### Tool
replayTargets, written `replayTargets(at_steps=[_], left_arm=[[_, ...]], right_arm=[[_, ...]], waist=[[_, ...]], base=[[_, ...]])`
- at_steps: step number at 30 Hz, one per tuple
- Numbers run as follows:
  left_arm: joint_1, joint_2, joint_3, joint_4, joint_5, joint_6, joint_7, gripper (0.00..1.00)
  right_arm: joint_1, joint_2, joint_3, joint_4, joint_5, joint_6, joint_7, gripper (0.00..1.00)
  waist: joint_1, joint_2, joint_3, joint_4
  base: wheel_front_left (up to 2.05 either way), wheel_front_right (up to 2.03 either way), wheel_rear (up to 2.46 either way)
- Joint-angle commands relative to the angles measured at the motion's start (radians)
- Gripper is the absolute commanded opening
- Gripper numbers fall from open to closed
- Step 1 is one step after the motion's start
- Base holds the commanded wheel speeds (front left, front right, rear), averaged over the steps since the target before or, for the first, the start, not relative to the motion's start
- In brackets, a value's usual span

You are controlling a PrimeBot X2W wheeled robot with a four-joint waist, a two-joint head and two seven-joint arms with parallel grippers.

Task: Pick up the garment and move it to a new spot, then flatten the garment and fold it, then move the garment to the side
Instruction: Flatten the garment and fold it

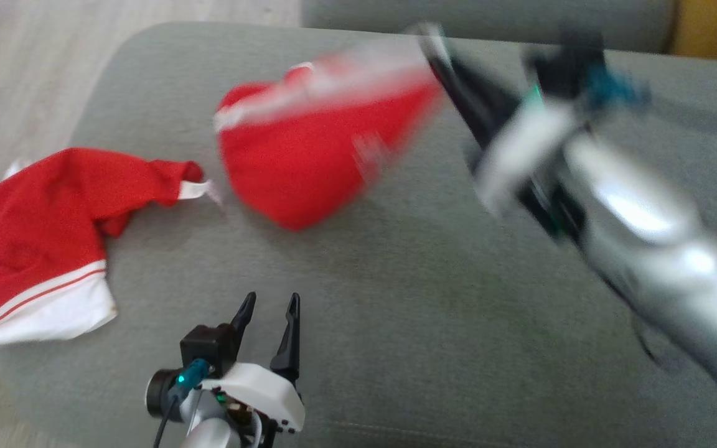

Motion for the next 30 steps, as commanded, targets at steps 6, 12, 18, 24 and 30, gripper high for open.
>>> replayTargets(at_steps=[6,12,18,24,30], left_arm=[[-0.063,0.003,0.068,-0.041,0.025,-0.009,-0.012,1.00],[-0.094,0.003,0.097,-0.056,0.040,-0.020,-0.012,1.00],[-0.108,0.003,0.109,-0.064,0.036,-0.011,-0.012,1.00],[-0.090,0.003,0.136,-0.056,0.049,0.012,-0.012,1.00],[-0.077,0.003,0.160,-0.055,0.071,0.024,-0.012,1.00]], right_arm=[[0.208,-0.209,0.030,0.001,-0.004,0.007,-0.011,0.00],[0.260,-0.212,-0.167,0.051,-0.140,0.007,-0.016,0.00],[0.349,-0.153,-0.413,0.103,-0.308,0.007,-0.016,1.00],[0.475,-0.020,-0.776,0.100,-0.598,0.007,-0.016,1.00],[0.632,0.180,-1.033,-0.077,-0.813,0.007,-0.016,1.00]], waist=[[0.0000,0.0000,0.042,-0.100],[0.0000,0.0000,0.051,-0.152],[0.0000,0.0000,0.032,-0.167],[0.0000,0.0000,0.001,-0.185],[0.0000,0.0000,-0.024,-0.193]], base=[[0.00,0.00,0.00],[0.00,0.00,0.00],[0.00,0.00,0.00],[0.00,0.00,0.00],[0.00,0.00,0.00]])
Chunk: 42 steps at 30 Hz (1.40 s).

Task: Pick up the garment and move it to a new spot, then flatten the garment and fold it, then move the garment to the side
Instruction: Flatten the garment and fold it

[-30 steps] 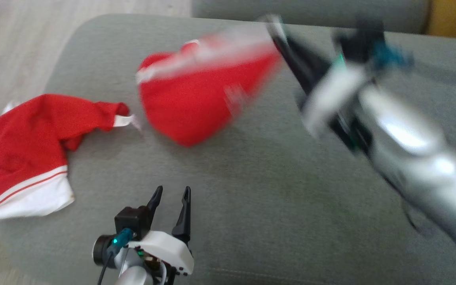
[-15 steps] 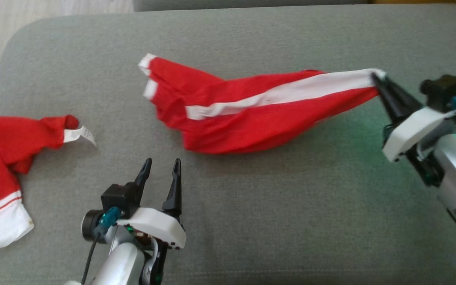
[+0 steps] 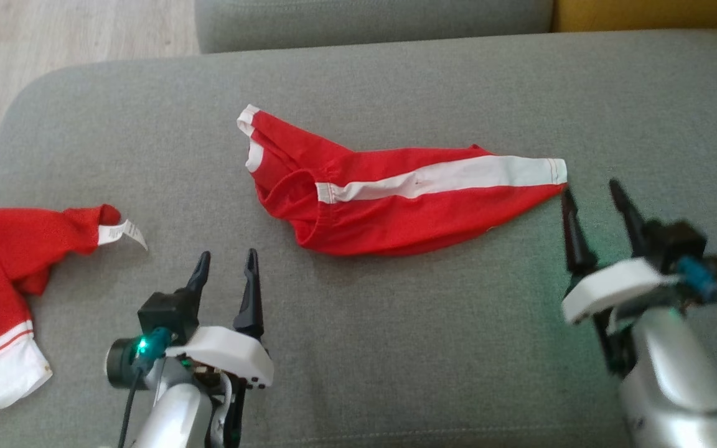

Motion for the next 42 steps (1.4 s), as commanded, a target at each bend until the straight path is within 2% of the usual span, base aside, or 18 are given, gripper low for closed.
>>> replayTargets(at_steps=[1,4,9,17,23,31,33,42], left_arm=[[-0.016,0.004,0.037,-0.026,0.015,0.008,-0.012,1.00],[-0.007,0.004,0.049,-0.025,0.036,0.023,-0.012,1.00],[0.015,0.004,0.063,-0.014,0.059,0.029,-0.012,1.00],[0.035,0.004,0.073,-0.010,0.060,0.036,-0.012,1.00],[0.003,0.004,0.044,-0.036,0.031,0.003,-0.012,1.00],[-0.124,0.004,-0.028,-0.039,-0.039,-0.035,-0.012,1.00],[-0.164,0.004,-0.036,-0.028,-0.073,-0.035,-0.012,1.00],[-0.263,0.004,-0.054,0.042,-0.101,-0.030,-0.012,1.00]], right_arm=[[0.002,0.012,-0.002,-0.051,-0.020,0.007,-0.012,1.00],[0.057,0.050,-0.038,-0.106,-0.062,0.007,-0.012,1.00],[0.114,0.066,-0.060,-0.134,-0.079,0.007,-0.012,1.00],[0.151,0.068,-0.007,-0.149,-0.013,0.007,-0.012,1.00],[0.138,0.068,0.011,-0.156,-0.005,0.007,-0.012,1.00],[0.091,0.068,0.048,-0.171,0.013,0.007,-0.012,1.00],[0.080,0.068,0.057,-0.170,0.016,0.007,-0.012,1.00],[0.059,0.068,0.076,-0.176,0.037,0.007,-0.012,1.00]], waist=[[0.0000,0.0000,-0.006,-0.001],[0.0000,0.0000,-0.016,-0.003],[0.0000,0.0000,-0.037,-0.003],[0.0000,0.0000,-0.044,-0.007],[0.0000,0.0000,-0.006,-0.019],[0.0000,0.0000,0.083,-0.074],[0.0000,0.0000,0.103,-0.093],[0.0000,0.0000,0.153,-0.143]], base=[[0.00,0.00,0.00],[0.00,0.00,0.00],[0.00,0.00,0.00],[0.00,0.00,0.00],[0.00,0.00,0.00],[0.00,0.00,0.00],[0.00,0.00,0.00],[0.00,0.00,0.00]])
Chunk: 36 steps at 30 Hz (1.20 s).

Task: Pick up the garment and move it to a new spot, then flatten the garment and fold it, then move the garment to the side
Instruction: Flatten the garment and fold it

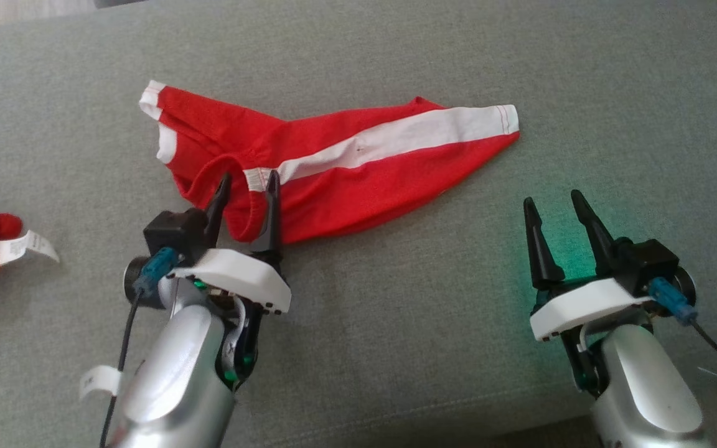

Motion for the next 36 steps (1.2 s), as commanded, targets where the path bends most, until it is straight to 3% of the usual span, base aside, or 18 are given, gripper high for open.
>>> replayTargets(at_steps=[1,8,9,10,11,12,19,28,36], left_arm=[[-0.033,0.009,0.023,-0.016,-0.023,0.001,-0.012,1.00],[-0.041,0.009,0.028,-0.006,-0.049,0.002,-0.012,1.00],[-0.039,0.009,0.028,-0.009,-0.053,0.001,-0.012,0.66],[-0.038,0.009,0.027,-0.012,-0.052,0.000,-0.012,0.43],[-0.037,0.009,0.028,-0.018,-0.054,0.003,-0.012,0.30],[-0.032,0.009,0.027,-0.022,-0.055,0.003,-0.012,0.00],[0.004,0.009,0.067,-0.054,-0.058,0.007,-0.012,0.00],[0.169,0.009,0.088,-0.090,0.018,-0.018,-0.012,0.00],[0.196,0.009,0.070,-0.079,0.020,-0.025,-0.012,0.00]], right_arm=[[-0.036,0.001,0.025,-0.033,0.011,0.007,-0.011,1.00],[-0.048,0.001,0.030,-0.028,0.021,0.007,-0.011,1.00],[-0.048,0.001,0.030,-0.028,0.022,0.007,-0.011,1.00],[-0.048,0.001,0.030,-0.028,0.022,0.007,-0.011,1.00],[-0.048,0.001,0.030,-0.026,0.023,0.007,-0.011,1.00],[-0.047,0.001,0.031,-0.023,0.024,0.007,-0.011,1.00],[-0.048,0.001,0.013,-0.012,0.028,0.007,-0.011,1.00],[-0.075,0.001,-0.037,-0.003,0.095,0.007,-0.011,1.00],[-0.176,0.001,0.054,0.109,0.154,0.007,-0.008,1.00]], waist=[[0.0000,0.0000,0.009,-0.008],[0.0000,0.0000,0.019,-0.006],[0.0000,0.0000,0.019,-0.003],[0.0000,0.0000,0.018,0.000],[0.0000,0.0000,0.017,0.003],[0.0000,0.0000,0.015,0.009],[0.0000,0.0000,-0.001,0.040],[0.0000,0.0000,-0.006,0.140],[0.0000,0.0000,-0.001,0.190]], base=[[0.00,0.00,0.00],[0.00,0.00,0.00],[0.00,0.00,0.00],[0.00,0.00,0.00],[0.00,0.00,0.00],[0.00,0.00,0.00],[0.00,0.00,0.00],[0.00,0.00,0.00],[0.00,0.00,0.00]])
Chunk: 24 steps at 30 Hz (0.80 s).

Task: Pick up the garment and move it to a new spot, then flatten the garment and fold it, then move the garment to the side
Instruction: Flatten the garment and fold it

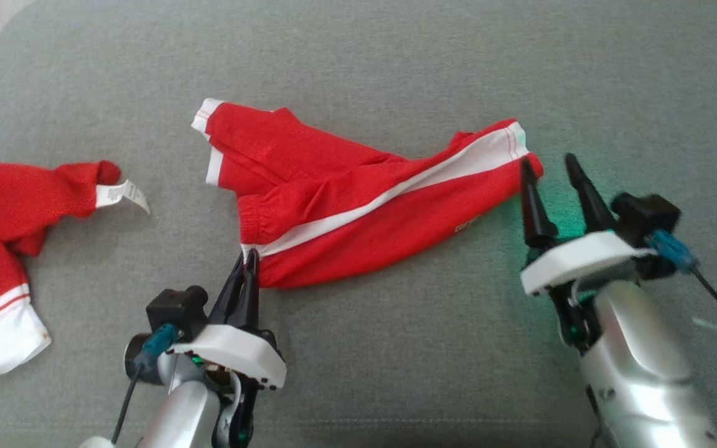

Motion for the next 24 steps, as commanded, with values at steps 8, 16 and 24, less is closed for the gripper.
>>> replayTargets(at_steps=[8,16,24], left_arm=[[-0.049,0.007,0.006,-0.015,-0.014,0.005,-0.012,0.00],[-0.058,0.007,-0.004,-0.016,-0.018,0.011,-0.012,0.00],[-0.064,0.007,-0.003,-0.010,-0.019,0.011,-0.012,0.00]], right_arm=[[-0.164,-0.024,0.094,0.122,0.077,0.007,0.088,1.00],[-0.225,-0.081,0.158,0.209,0.170,0.007,0.140,1.00],[-0.257,-0.128,0.267,0.229,0.223,0.007,0.149,0.92]], waist=[[0.0000,0.0000,0.013,0.034],[0.0000,0.0000,0.029,0.054],[0.0000,0.0000,0.038,0.064]], base=[[0.00,0.00,0.00],[0.00,0.00,0.00],[0.00,0.00,0.00]])
